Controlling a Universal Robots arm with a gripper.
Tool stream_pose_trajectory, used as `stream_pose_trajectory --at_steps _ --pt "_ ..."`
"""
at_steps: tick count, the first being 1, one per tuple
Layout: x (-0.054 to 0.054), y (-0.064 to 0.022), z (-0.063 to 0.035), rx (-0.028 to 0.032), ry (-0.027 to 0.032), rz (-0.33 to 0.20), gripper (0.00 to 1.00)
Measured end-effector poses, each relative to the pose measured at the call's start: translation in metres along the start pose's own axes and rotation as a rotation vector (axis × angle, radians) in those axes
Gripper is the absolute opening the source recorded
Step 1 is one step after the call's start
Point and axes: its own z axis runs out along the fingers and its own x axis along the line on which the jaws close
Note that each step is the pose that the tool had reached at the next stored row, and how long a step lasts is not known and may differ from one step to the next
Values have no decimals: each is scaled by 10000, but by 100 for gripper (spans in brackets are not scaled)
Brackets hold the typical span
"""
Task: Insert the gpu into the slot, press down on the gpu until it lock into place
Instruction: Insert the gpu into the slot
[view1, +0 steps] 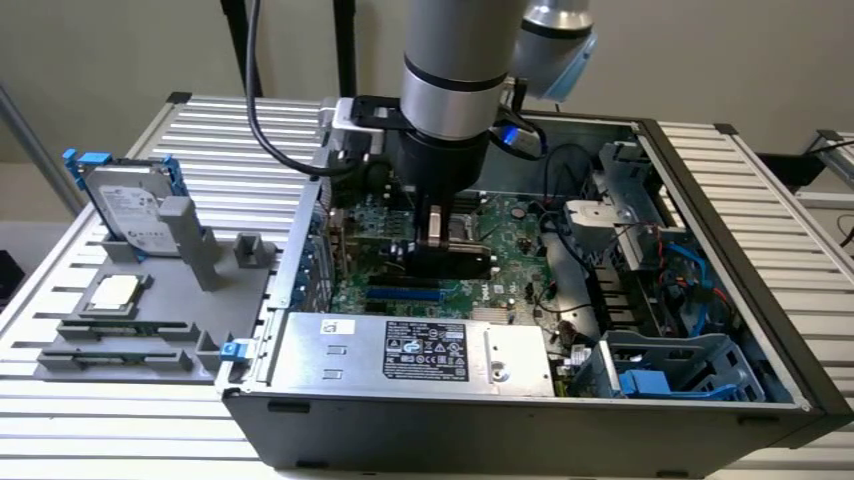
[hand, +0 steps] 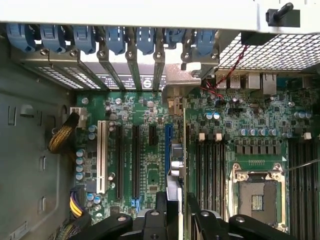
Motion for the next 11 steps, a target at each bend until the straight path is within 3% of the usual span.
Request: stream_pose_trajectory --at_steps 11 --pt "4 11 39 -3 -1 18 26"
